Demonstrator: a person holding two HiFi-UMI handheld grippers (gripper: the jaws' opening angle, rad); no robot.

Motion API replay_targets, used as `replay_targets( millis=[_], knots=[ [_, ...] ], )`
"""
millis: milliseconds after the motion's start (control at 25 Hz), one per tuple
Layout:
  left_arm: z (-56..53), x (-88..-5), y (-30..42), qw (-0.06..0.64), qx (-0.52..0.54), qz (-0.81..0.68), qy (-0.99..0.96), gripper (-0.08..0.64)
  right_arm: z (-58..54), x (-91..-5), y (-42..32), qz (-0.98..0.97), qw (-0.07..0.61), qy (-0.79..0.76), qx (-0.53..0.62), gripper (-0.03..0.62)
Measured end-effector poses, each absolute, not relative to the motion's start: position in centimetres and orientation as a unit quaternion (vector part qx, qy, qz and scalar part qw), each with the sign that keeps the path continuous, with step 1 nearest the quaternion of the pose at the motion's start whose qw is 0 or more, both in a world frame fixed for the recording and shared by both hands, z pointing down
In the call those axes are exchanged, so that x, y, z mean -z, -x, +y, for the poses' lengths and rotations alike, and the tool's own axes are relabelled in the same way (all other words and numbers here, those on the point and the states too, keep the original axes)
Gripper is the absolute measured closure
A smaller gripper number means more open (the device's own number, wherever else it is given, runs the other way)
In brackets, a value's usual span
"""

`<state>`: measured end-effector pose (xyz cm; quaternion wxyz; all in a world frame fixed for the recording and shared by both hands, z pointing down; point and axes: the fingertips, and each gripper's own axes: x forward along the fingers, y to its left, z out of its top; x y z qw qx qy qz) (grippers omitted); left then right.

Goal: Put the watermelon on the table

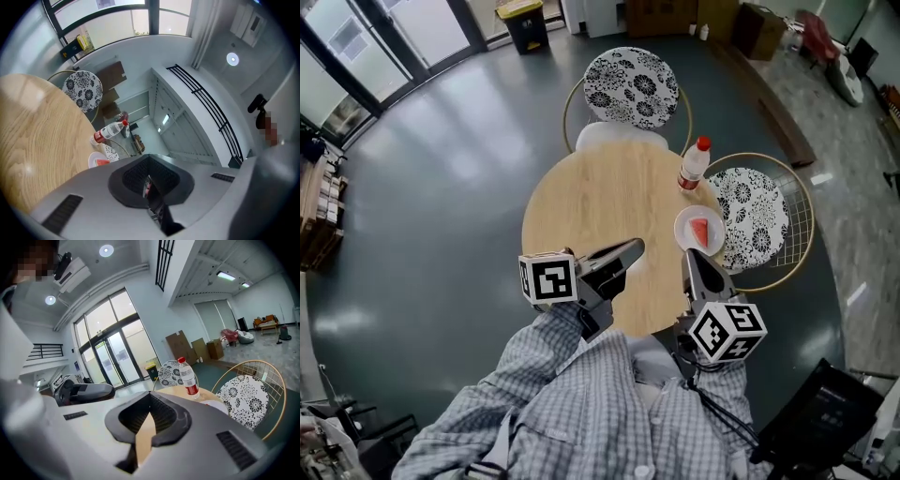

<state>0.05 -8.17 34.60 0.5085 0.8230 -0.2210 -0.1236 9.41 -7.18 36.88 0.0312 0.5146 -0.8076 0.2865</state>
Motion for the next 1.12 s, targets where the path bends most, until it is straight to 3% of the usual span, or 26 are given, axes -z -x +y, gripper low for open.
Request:
replay_targets(
  millis=[280, 1120],
  knots=[
    [-6.7, -33.1, 0.6, 0.481, 0.107, -0.216, -0.843, 0.554, -6.2, -35.3, -8.5, -0.811, 0.008, -0.51, -0.288, 0.584],
    [-5.3, -34.0, 1.2, 0.496, 0.104, -0.214, -0.835, 0.554, -5.3, -35.4, -7.2, -0.823, 0.023, -0.495, -0.277, 0.584]
  ],
)
